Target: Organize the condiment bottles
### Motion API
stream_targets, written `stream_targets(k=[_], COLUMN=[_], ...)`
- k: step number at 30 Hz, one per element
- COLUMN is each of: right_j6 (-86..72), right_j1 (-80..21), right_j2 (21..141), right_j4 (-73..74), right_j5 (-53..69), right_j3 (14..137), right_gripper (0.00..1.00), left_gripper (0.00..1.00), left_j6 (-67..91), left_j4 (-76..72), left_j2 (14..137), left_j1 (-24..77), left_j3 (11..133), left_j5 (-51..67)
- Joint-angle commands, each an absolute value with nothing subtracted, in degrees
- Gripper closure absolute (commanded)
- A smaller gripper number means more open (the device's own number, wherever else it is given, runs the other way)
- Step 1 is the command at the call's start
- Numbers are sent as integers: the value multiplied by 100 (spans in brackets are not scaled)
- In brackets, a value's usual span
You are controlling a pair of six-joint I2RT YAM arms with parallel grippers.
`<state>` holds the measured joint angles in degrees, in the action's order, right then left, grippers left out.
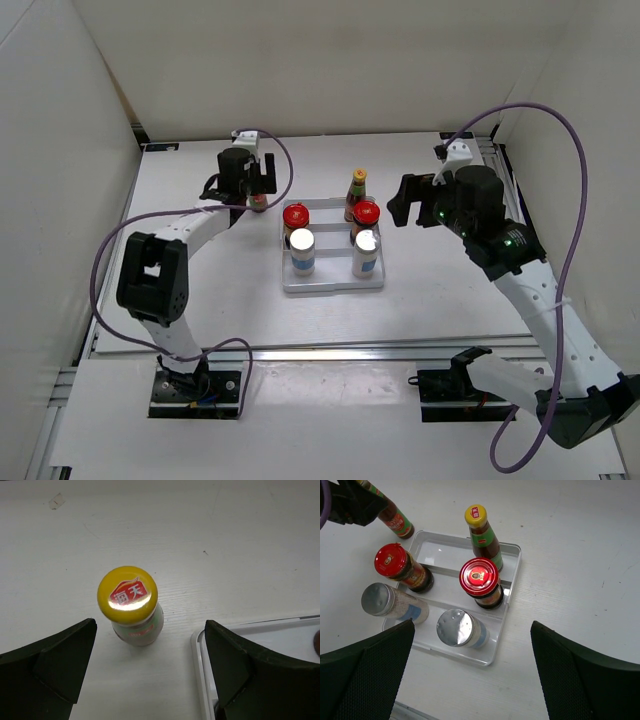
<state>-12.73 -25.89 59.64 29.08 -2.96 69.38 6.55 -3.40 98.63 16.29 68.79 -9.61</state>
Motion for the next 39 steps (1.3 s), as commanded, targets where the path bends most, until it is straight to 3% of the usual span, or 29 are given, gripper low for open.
stream_targets(k=[1,6,9,10,13,15,16,19,39], right_j6=[-1125,-1003,-940,-940,-870,-818,-817,-817,-870], right_j1=[-2566,-2566,-2566,-2566,-2566,-2566,-2566,-2566,-2566], right_j2=[5845,5906,5959,5959,6064,6064,6064,6064,5607], right_j4=[2927,2927,2927,2988,3041,3093,3094,3146,3559], right_j5=[-176,-44,9,9,114,114,114,176,281], right_j3=[6891,6891,6952,7013,7127,7180,7181,7233,6899], right_gripper=[0,0,0,0,0,0,0,0,0], left_gripper=[0,0,7,19,43,53,65,89,89], left_j6=[466,343,343,343,343,343,343,229,88], left_j4=[-553,-738,-738,-738,-738,-738,-738,-686,-809], left_j2=[10054,10616,10898,10951,11004,11004,11004,10898,9747], left_j1=[1652,1600,1539,1538,1485,1485,1485,1485,2268], left_j3=[7259,7575,7752,7813,7875,7875,7875,7875,8077], left_j5=[-1124,-1310,-1362,-1136,-976,-976,-976,-1045,-888])
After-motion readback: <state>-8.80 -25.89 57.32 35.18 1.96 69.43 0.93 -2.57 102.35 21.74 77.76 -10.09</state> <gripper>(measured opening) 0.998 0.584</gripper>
